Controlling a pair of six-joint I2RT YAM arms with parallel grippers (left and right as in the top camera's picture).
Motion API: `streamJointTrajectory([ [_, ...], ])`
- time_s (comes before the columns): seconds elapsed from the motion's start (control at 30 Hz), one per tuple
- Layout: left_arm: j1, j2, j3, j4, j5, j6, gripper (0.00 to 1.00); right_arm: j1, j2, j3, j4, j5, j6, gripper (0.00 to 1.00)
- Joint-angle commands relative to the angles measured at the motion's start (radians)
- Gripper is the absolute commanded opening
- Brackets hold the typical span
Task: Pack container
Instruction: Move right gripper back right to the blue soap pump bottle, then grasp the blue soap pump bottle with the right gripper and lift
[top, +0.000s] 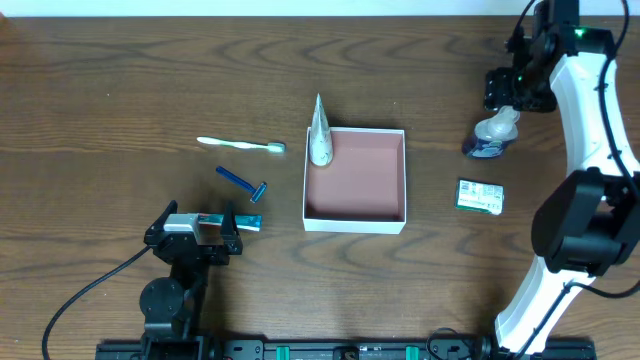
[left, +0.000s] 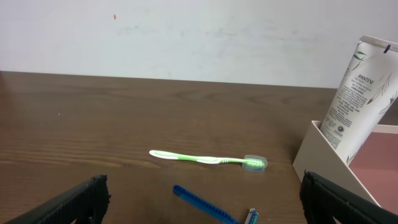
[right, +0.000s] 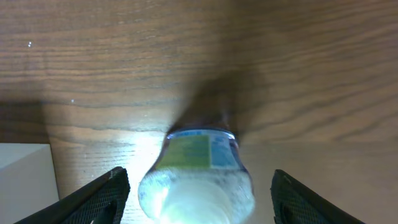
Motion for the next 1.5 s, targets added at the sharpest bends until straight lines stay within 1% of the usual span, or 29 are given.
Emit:
streamJointTrajectory([
  [0.0, 0.001, -0.001, -0.016, -0.034, 0.018, 0.006, 0.98, -0.007, -0.005, 0.0, -0.001, -0.034, -0.026, 0.72],
  [0.17, 0.001, -0.001, -0.016, -0.034, 0.018, 0.006, 0.98, -0.007, -0.005, 0.0, -0.052, -0.071, -0.037, 0.68],
  [0.3, 0.001, -0.001, -0.016, -0.034, 0.018, 0.006, 0.98, -0.008, -0.005, 0.0, -0.103, -0.079, -0.041, 0.68],
  [0.53, 0.001, -0.001, -0.016, -0.034, 0.018, 0.006, 0.98, -0.007, -0.005, 0.0, -0.141, -0.087, -0.021, 0.67],
  [0.67, 0.001, -0.001, -0.016, -0.034, 0.018, 0.006, 0.98, -0.007, -0.005, 0.0, -0.139, -0.085, -0.022, 0.65],
  [0.8, 0.001, -0.001, -0.016, -0.034, 0.018, 0.006, 0.98, -0.007, -0.005, 0.0, -0.131, -0.082, -0.022, 0.56],
  [0.9, 0.001, -0.001, -0.016, -0.034, 0.018, 0.006, 0.98, -0.007, -0.005, 0.0, -0.124, -0.065, -0.022, 0.51],
  [1.0, 0.001, -0.001, -0.016, -0.034, 0.018, 0.006, 0.98, -0.008, -0.005, 0.0, -0.116, -0.058, -0.022, 0.49],
  [1.27, 0.001, -0.001, -0.016, -0.034, 0.018, 0.006, 0.98, -0.007, -0.005, 0.0, -0.068, -0.059, -0.018, 0.5],
  [1.47, 0.001, -0.001, -0.016, -0.034, 0.018, 0.006, 0.98, -0.006, -0.003, 0.0, -0.003, -0.059, 0.069, 0.48],
])
